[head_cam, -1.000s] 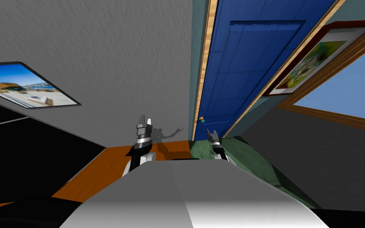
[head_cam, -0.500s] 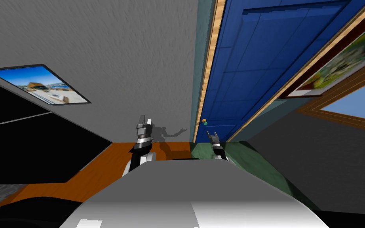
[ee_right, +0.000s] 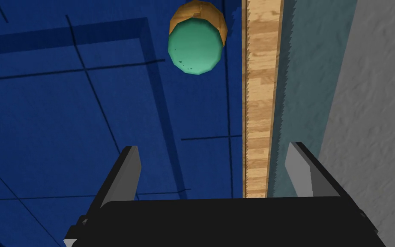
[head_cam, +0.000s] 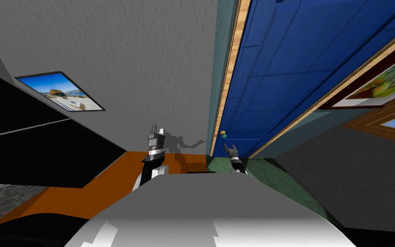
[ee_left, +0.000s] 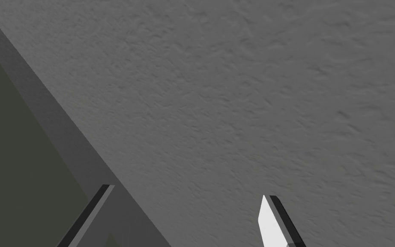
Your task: Pull the door open
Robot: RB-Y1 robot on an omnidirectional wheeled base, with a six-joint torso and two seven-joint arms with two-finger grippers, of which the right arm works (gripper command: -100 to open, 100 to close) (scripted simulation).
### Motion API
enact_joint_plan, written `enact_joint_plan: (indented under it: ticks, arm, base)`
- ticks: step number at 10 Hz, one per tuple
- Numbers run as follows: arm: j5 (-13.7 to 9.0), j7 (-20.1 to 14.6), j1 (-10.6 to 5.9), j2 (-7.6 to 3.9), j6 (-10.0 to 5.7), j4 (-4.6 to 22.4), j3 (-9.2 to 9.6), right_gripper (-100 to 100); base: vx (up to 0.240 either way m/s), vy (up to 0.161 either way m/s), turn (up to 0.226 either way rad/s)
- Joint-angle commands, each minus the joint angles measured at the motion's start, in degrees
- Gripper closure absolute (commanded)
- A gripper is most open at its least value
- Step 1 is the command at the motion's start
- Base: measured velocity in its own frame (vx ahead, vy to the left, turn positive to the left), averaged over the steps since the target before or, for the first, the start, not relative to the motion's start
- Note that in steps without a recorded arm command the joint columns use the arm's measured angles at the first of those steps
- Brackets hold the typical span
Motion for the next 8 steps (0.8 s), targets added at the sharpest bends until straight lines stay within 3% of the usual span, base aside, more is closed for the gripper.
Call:
enact_joint_plan:
  ticks: [1, 4, 6, 8]
  arm:
    - [-0.08, 1.58, -0.48, -0.09, -0.15, 1.62, -0.12, -100]
    - [-0.26, 4.8, -1.44, -0.41, -0.5, 5.1, -0.38, -100]
    - [0.22, 4.03, -1.77, -0.31, -0.68, 5.31, -1.06, -100]
    - [0.96, 3.73, -2.26, -0.1, -1.18, 6.41, -2.16, -100]
  base:
    - [0.038, -0.047, 0.093]
    - [0.05, -0.057, 0.115]
    - [0.08, -0.015, 0.031]
    - [0.217, -0.002, 0.058]
